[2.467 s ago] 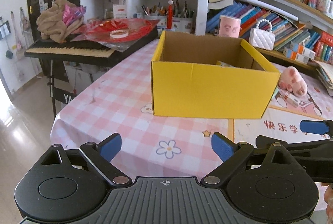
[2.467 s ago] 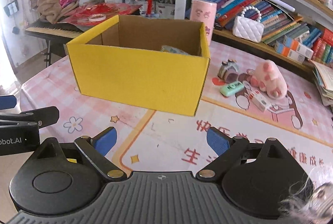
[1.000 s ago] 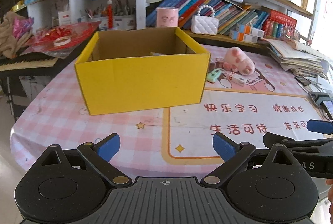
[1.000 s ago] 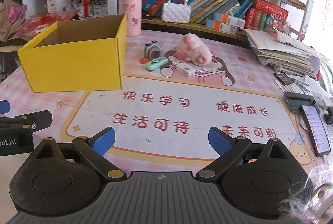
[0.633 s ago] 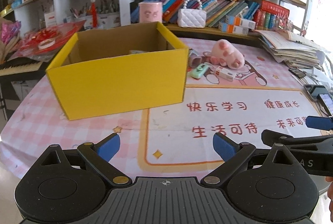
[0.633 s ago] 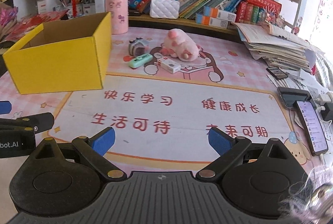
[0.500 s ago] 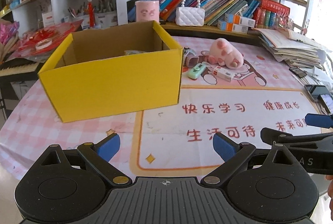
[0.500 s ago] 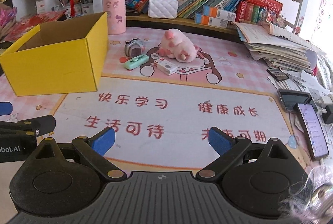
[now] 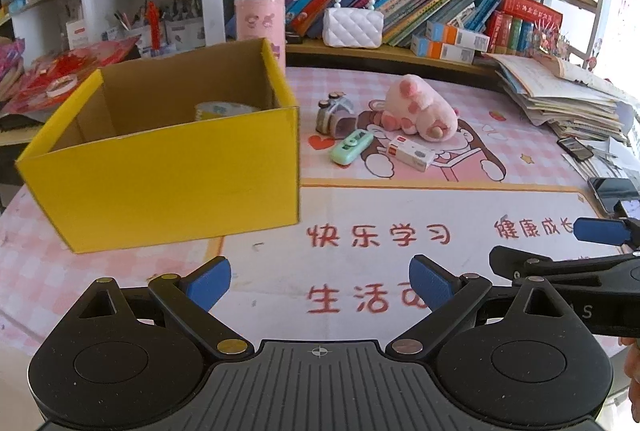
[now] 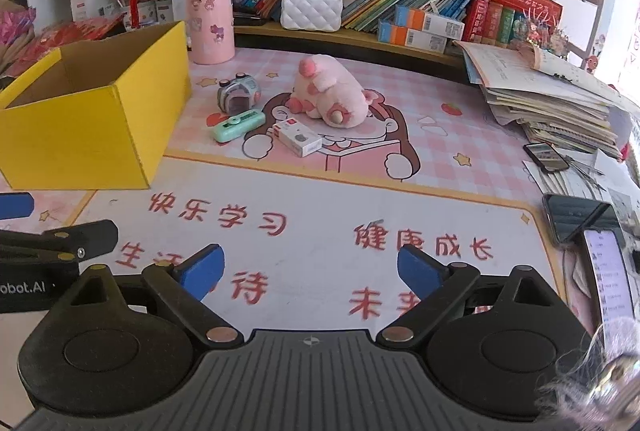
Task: Organize objects
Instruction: 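Withdraw both tools from the box toward the pink pig and remaining items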
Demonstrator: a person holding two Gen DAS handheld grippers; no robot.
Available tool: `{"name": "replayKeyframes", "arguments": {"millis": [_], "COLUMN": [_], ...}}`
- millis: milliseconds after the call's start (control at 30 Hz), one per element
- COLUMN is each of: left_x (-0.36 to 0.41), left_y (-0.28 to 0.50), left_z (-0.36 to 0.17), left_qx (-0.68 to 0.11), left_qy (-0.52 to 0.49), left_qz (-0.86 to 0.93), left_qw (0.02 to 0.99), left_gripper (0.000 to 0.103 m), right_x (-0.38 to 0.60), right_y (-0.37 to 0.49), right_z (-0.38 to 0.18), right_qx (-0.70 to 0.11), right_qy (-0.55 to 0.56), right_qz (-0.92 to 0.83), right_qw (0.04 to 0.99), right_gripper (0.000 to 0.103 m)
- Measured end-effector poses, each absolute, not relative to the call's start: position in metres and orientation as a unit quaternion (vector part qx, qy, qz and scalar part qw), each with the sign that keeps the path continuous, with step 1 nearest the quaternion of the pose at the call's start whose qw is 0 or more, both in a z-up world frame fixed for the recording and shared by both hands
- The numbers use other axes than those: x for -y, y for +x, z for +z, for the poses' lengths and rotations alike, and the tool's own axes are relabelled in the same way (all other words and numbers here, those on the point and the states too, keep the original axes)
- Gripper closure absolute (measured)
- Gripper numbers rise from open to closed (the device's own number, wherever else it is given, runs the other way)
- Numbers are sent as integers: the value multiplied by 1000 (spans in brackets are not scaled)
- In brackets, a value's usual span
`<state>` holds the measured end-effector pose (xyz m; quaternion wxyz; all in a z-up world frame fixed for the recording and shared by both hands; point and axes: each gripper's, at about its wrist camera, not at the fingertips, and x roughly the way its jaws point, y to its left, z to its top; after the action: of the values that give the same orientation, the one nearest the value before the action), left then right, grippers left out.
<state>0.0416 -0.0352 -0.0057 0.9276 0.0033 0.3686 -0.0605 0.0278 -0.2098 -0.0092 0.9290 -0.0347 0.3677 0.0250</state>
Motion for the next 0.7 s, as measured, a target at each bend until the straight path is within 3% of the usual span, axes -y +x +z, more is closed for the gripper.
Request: {"name": "replayKeyframes", "arguments": {"millis": [233, 500, 700], "left_x": [59, 85, 95], "left_y": [61, 74, 77], "left_z": [-11, -11, -10], "left_qx": [-376, -377, -378], "left_qy": [-3, 8, 14], "left_qz": [-49, -37, -23], "left_qw": [925, 925, 926], "left_gripper": [6, 6, 6], "right_x": [232, 255, 260], "right_y": [54, 85, 116], "right_z": [-14, -20, -25], "right_qx": [-375, -376, -355], "right_qy": [-40, -27, -45], "right_qz": [51, 99, 154], "right_qw": [925, 921, 921], "right_gripper": [18, 43, 49]}}
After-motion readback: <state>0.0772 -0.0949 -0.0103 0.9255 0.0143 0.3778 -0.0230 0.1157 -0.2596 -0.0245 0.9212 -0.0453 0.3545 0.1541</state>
